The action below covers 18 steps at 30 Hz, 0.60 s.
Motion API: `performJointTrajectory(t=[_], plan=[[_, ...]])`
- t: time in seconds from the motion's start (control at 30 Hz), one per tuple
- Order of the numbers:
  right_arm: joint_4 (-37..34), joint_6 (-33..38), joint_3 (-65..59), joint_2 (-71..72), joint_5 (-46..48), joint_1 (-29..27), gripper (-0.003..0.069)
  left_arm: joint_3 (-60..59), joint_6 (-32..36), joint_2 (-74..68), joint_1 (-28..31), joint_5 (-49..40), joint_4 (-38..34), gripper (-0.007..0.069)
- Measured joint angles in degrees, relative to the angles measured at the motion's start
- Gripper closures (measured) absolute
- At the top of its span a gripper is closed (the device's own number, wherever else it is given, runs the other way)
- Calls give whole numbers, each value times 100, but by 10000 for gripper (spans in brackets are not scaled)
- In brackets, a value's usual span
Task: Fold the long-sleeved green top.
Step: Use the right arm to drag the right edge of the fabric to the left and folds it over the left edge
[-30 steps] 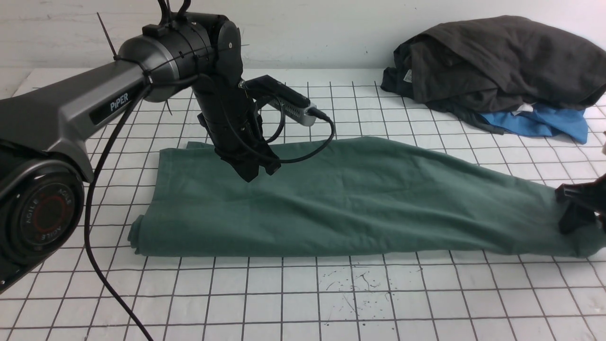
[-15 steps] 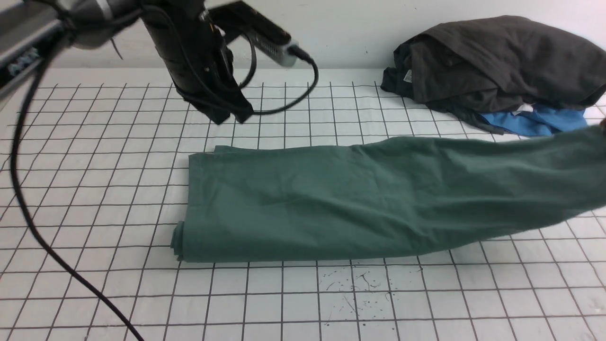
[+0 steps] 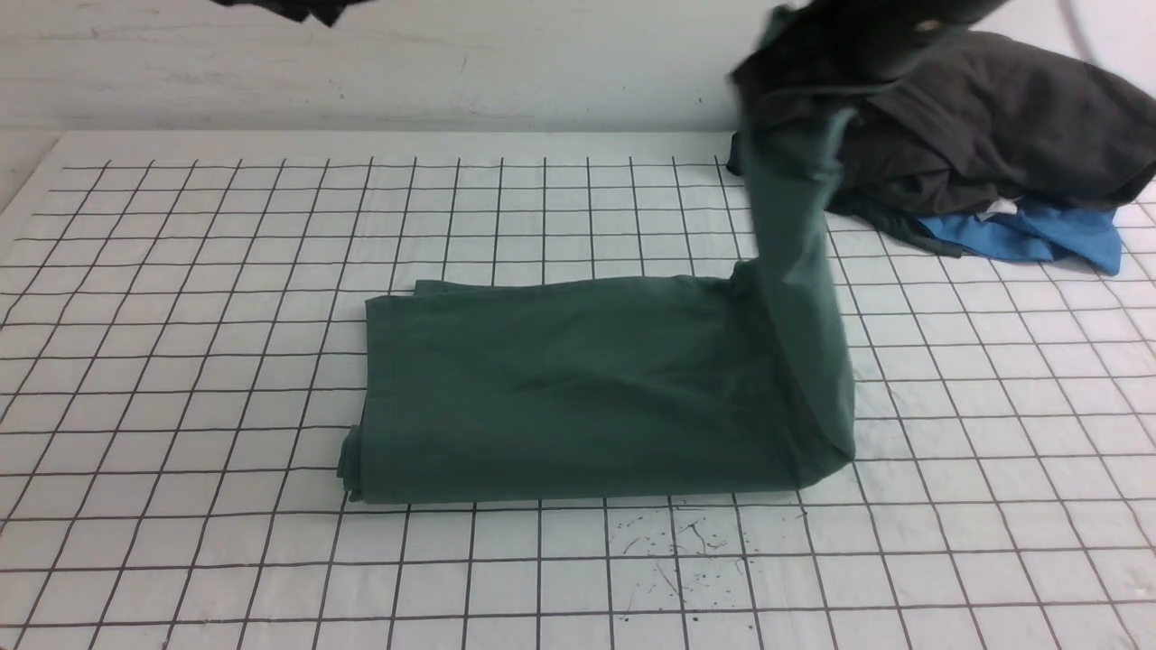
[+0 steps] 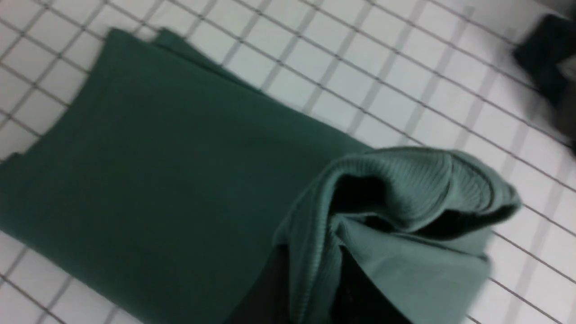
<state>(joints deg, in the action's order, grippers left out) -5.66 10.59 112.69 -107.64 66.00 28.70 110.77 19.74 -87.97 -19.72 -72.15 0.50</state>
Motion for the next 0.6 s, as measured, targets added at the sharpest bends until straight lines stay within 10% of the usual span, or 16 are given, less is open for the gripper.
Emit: performJointTrajectory(t=[0.6], plan=[[-1487, -824, 1670, -2800, -1135, 1185, 581, -902, -317, 739, 0, -25, 796, 631]])
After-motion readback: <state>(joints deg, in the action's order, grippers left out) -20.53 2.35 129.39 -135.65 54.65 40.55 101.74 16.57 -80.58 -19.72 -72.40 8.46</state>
